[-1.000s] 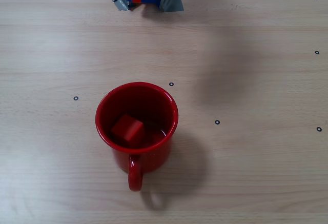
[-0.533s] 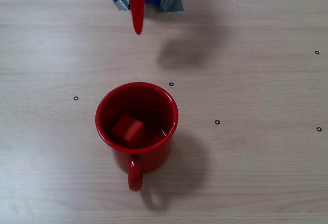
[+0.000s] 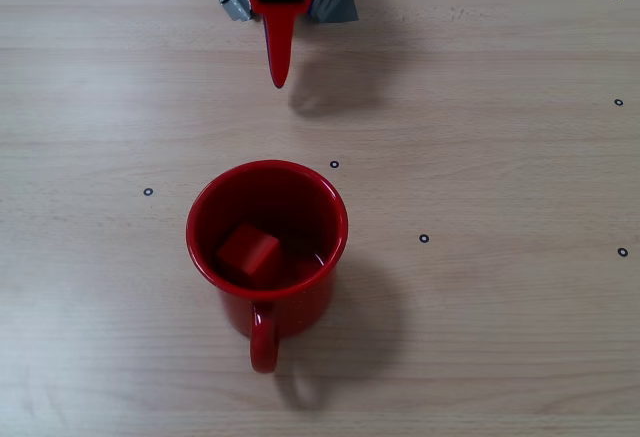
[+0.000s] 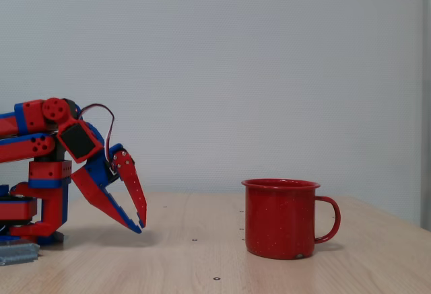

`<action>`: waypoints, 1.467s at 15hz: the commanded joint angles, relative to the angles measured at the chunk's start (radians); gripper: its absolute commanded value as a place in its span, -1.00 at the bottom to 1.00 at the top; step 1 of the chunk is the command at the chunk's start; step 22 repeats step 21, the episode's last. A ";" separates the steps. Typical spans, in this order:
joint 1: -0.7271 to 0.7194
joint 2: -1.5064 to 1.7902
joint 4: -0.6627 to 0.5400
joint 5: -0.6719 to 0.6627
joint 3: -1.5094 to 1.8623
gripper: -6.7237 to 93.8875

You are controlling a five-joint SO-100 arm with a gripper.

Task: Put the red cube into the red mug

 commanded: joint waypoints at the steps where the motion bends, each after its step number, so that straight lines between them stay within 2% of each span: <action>1: -0.003 0.058 0.029 -0.021 0.014 -0.87; 4: -0.031 0.058 0.014 0.072 0.017 -0.87; 6: -0.026 0.058 0.011 0.084 0.018 -0.87; 22: -0.020 0.058 0.011 0.087 0.018 -0.86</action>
